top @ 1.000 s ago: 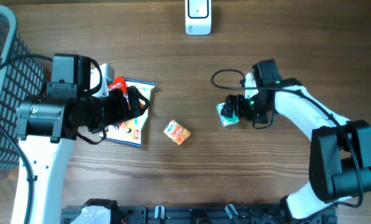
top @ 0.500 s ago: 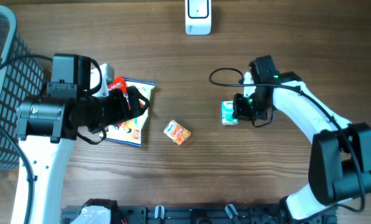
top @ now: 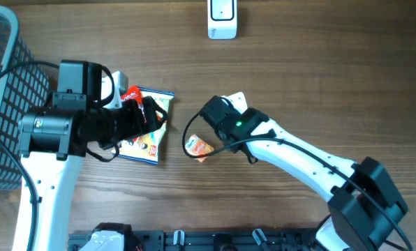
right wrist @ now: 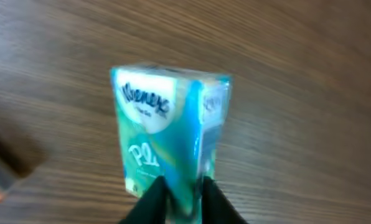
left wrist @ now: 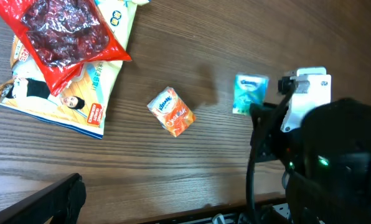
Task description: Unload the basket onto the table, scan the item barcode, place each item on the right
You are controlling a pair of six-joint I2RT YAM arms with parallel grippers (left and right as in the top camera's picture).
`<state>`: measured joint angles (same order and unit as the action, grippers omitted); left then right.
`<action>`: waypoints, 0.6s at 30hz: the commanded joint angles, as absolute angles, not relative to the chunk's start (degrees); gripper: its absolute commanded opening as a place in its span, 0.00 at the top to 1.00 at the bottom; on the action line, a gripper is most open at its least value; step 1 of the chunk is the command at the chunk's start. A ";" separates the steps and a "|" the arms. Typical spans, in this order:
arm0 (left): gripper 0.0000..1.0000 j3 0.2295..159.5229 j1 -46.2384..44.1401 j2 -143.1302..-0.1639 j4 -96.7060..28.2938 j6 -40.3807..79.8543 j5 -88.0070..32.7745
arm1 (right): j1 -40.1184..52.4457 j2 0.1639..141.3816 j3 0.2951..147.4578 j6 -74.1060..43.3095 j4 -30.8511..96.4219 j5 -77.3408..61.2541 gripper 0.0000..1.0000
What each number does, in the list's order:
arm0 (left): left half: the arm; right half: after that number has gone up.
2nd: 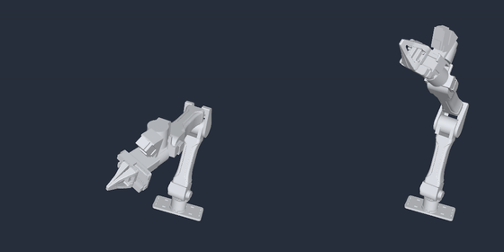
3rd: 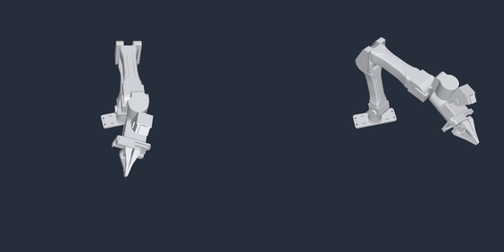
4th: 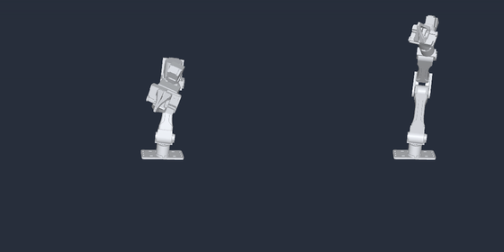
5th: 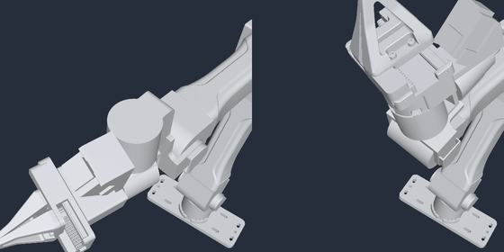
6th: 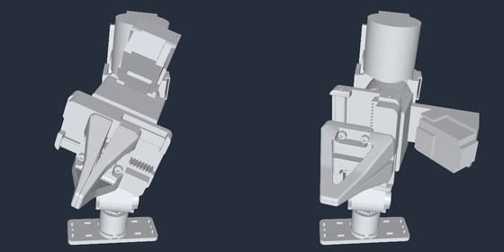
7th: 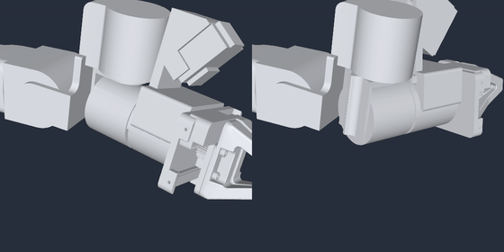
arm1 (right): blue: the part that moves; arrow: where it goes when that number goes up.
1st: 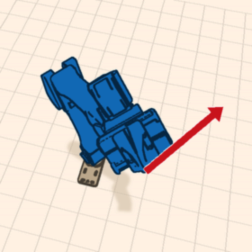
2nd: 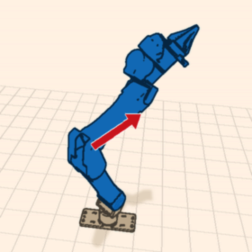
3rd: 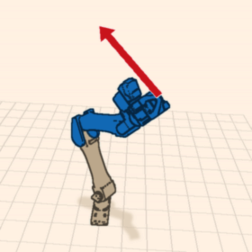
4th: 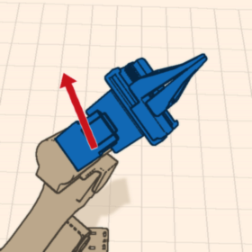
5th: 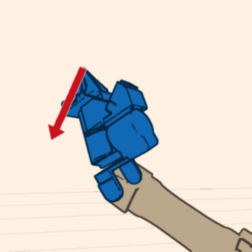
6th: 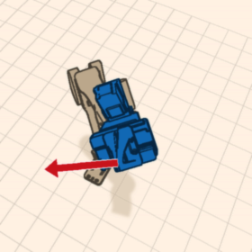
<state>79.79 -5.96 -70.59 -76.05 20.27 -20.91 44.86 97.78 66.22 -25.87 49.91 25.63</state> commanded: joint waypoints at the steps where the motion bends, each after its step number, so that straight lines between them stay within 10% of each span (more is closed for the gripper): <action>1: 0.00 79.33 -6.22 -70.57 -75.88 19.97 -20.95 | 44.77 99.07 67.13 -29.30 51.42 30.00 0.56; 5: 0.00 79.33 -6.22 -70.57 -75.88 19.97 -20.93 | 44.75 99.00 67.13 -31.09 53.15 30.00 0.00; 18: 0.00 79.33 -6.22 -70.57 -75.88 19.97 -20.95 | 35.48 99.00 67.70 -22.39 41.52 -3.05 0.05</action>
<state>79.79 -5.96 -70.59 -76.03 20.27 -20.91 36.01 98.37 66.43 -23.46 43.46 7.51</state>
